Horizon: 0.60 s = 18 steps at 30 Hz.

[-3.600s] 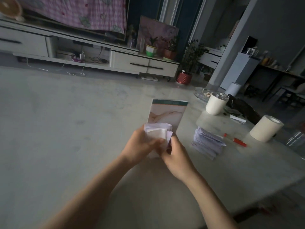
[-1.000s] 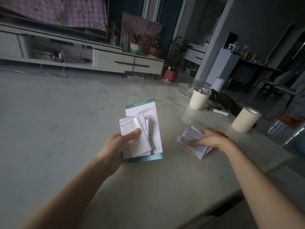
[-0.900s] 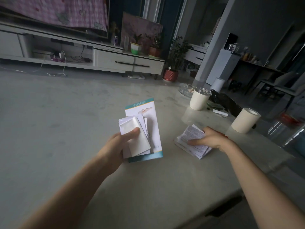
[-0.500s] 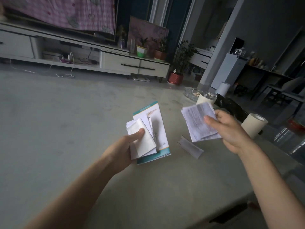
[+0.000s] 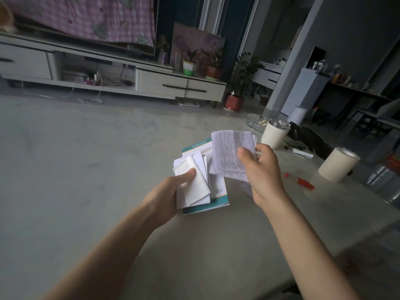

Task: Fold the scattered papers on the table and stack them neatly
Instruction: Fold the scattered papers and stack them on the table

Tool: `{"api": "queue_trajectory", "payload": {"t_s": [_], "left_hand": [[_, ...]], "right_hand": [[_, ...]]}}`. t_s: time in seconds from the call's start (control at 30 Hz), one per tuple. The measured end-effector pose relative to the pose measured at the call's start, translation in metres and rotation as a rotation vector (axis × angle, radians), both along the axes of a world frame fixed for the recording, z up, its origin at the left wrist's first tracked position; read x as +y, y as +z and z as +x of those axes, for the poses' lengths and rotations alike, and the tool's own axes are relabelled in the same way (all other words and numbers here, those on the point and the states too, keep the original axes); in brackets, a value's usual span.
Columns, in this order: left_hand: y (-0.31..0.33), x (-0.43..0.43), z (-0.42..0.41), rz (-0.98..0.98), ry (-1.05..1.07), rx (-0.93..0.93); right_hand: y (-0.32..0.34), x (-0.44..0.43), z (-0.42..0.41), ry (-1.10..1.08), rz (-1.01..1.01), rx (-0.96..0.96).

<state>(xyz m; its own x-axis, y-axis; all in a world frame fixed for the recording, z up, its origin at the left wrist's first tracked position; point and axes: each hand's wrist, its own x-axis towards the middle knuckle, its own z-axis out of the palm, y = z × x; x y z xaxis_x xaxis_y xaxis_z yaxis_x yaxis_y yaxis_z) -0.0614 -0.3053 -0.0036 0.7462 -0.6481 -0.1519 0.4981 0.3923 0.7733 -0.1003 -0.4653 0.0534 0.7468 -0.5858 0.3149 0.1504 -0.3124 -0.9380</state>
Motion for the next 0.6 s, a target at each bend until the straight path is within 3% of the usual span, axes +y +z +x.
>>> {"api": "queue_trajectory", "payload": {"t_s": [0.43, 0.6], "left_hand": [[0.0005, 0.0008, 0.0022, 0.059, 0.018, -0.045], [0.0017, 0.0005, -0.0014, 0.072, -0.005, -0.095]], "right_hand": [[-0.0053, 0.0038, 0.0074, -0.274, 0.027, -0.161], [-0.0083, 0.0087, 0.0005, -0.286, -0.250, -0.146]]}}
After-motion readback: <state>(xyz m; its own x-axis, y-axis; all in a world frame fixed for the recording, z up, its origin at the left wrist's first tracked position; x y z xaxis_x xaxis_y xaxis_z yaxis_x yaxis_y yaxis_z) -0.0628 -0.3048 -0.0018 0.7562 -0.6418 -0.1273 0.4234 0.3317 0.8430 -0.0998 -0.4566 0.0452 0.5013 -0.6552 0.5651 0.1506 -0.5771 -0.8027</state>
